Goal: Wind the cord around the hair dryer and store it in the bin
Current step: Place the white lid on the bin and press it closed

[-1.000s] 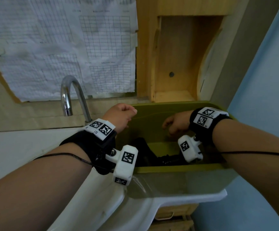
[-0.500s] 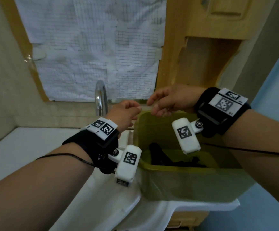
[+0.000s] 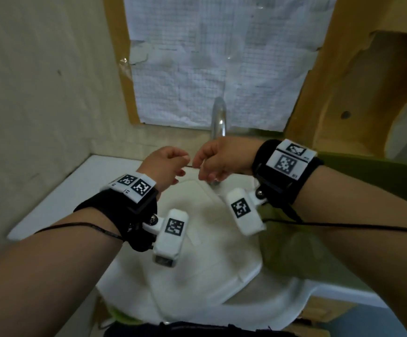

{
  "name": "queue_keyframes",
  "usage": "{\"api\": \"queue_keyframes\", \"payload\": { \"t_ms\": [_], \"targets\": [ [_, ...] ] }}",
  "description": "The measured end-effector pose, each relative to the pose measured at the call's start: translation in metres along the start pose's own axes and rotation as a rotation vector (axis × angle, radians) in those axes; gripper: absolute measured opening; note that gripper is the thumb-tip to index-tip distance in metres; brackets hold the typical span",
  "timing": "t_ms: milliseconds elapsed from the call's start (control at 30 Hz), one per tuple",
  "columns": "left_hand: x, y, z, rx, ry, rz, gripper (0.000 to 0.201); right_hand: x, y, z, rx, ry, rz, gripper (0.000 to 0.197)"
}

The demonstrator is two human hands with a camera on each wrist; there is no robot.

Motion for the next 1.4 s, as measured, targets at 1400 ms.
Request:
{"api": "queue_keyframes", "payload": {
  "t_ms": [1400],
  "targets": [
    [0.120,-0.149,0.009,-0.054,-0.278,-0.258,0.012,0.004,0.138,-0.131,-0.230,0.326,0.517,0.033]
  ]
}}
Point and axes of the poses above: each hand's wrist, its own z-axis away from the middle knuckle, its own y-axis out of the palm, x = y × z, the point moved 6 cm from there along -z, towards the middle knuckle, and after that the axes turned 14 degrees about y, right-handed, at the moved point
